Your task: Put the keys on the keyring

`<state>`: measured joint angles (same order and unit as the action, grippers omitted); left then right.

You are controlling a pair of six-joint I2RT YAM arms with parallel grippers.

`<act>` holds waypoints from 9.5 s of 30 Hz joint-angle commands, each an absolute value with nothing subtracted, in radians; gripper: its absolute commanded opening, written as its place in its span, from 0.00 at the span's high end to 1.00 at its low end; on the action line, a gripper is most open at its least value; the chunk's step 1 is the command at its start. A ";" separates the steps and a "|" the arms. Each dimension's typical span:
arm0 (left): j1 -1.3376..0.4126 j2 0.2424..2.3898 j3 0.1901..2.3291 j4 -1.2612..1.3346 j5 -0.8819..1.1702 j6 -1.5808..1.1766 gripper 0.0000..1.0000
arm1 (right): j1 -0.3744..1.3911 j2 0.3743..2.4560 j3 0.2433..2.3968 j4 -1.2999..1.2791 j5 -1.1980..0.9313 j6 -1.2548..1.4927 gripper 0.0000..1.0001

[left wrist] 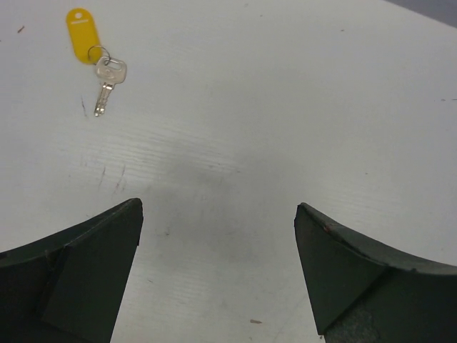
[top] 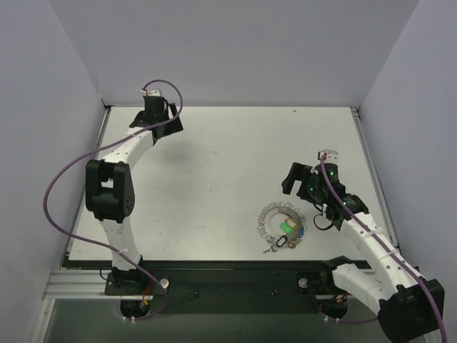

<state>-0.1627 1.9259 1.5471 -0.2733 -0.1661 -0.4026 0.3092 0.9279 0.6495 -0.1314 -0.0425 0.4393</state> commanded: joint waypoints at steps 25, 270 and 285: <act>-0.006 2.533 2.427 -0.678 -0.235 -0.361 0.20 | 0.311 1.048 0.672 -0.060 -0.067 0.419 0.00; -0.690 1.709 0.741 0.311 0.227 -0.768 0.44 | 0.264 1.624 0.828 -0.084 -0.483 0.571 0.39; -0.753 1.758 0.701 0.403 0.268 -0.824 0.70 | 0.311 1.719 0.948 -0.017 -0.480 0.584 0.48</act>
